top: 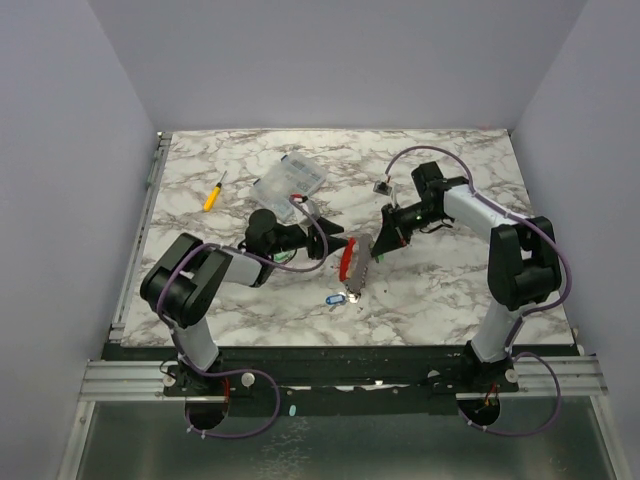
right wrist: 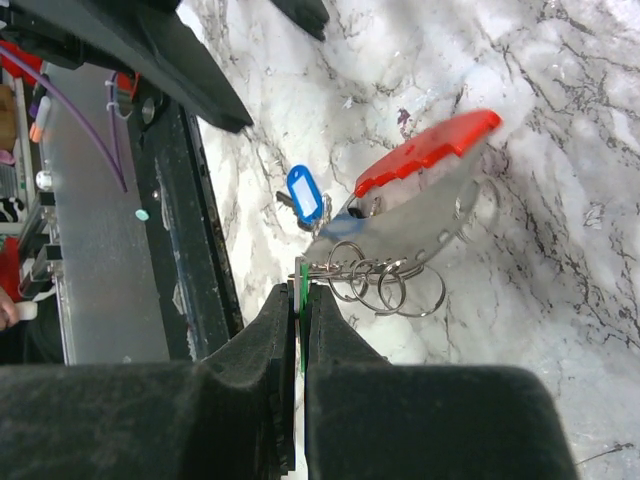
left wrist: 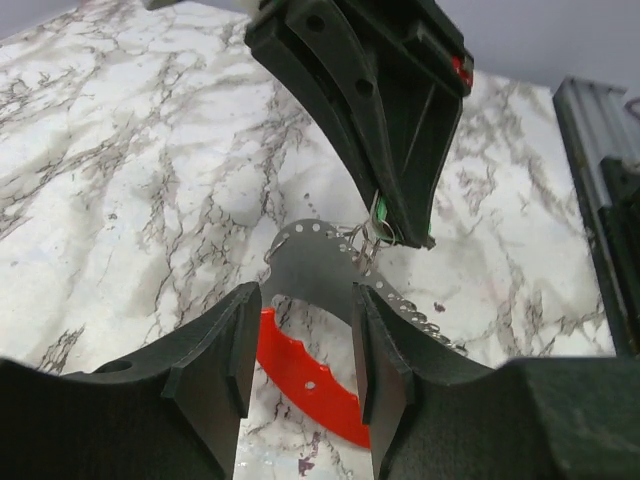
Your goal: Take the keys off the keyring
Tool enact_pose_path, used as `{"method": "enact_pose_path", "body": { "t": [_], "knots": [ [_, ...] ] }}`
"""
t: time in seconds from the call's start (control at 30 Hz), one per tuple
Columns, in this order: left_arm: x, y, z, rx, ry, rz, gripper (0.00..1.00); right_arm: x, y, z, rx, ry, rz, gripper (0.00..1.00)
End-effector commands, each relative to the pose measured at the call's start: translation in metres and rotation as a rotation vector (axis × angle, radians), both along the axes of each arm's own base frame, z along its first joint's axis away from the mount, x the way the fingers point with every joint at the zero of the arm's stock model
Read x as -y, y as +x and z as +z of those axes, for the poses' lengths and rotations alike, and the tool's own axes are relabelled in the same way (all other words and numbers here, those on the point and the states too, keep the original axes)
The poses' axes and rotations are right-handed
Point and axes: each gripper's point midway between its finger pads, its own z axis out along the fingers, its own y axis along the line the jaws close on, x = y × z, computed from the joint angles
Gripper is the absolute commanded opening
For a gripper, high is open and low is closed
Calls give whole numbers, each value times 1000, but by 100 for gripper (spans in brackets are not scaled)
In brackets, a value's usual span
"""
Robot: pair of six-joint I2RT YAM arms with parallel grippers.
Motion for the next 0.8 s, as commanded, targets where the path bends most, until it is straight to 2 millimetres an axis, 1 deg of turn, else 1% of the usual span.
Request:
{"method": "enact_pose_path", "body": {
  "t": [0.0, 0.13, 0.27, 0.33, 0.43, 0.77],
  "knots": [
    [8, -3, -21, 241, 217, 4, 47, -2, -5, 24, 28, 43, 29, 1],
    [15, -7, -26, 293, 250, 3, 44, -4, -10, 28, 25, 60, 49, 1],
    [22, -11, -26, 336, 261, -9, 45, -8, -16, 32, 28, 75, 78, 1],
    [27, -13, -24, 341, 255, -22, 47, -10, -18, 33, 27, 77, 89, 1],
    [32, -19, -22, 343, 244, -49, 47, -13, -21, 33, 26, 79, 99, 1],
    [44, -35, -18, 356, 224, -111, 45, -22, -23, 37, 27, 84, 124, 1]
  ]
}}
